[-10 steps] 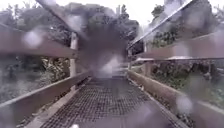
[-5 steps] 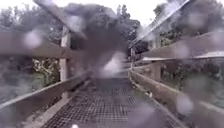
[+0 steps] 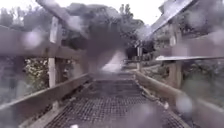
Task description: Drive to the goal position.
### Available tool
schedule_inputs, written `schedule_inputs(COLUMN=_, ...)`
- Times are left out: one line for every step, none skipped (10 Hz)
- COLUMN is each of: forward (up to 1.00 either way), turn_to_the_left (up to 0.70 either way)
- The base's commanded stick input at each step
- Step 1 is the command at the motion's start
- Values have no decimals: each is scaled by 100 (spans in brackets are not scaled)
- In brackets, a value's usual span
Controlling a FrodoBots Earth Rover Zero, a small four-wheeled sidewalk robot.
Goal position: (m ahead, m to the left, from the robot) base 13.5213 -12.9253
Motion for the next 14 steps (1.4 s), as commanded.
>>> schedule_inputs(forward=85, turn_to_the_left=0)
schedule_inputs(forward=85, turn_to_the_left=0)
schedule_inputs(forward=85, turn_to_the_left=0)
schedule_inputs(forward=85, turn_to_the_left=0)
schedule_inputs(forward=85, turn_to_the_left=0)
schedule_inputs(forward=85, turn_to_the_left=-15)
schedule_inputs(forward=85, turn_to_the_left=-28)
schedule_inputs(forward=85, turn_to_the_left=-28)
schedule_inputs(forward=85, turn_to_the_left=-17)
schedule_inputs(forward=85, turn_to_the_left=0)
schedule_inputs(forward=85, turn_to_the_left=0)
schedule_inputs(forward=85, turn_to_the_left=0)
schedule_inputs(forward=85, turn_to_the_left=0)
schedule_inputs(forward=85, turn_to_the_left=0)
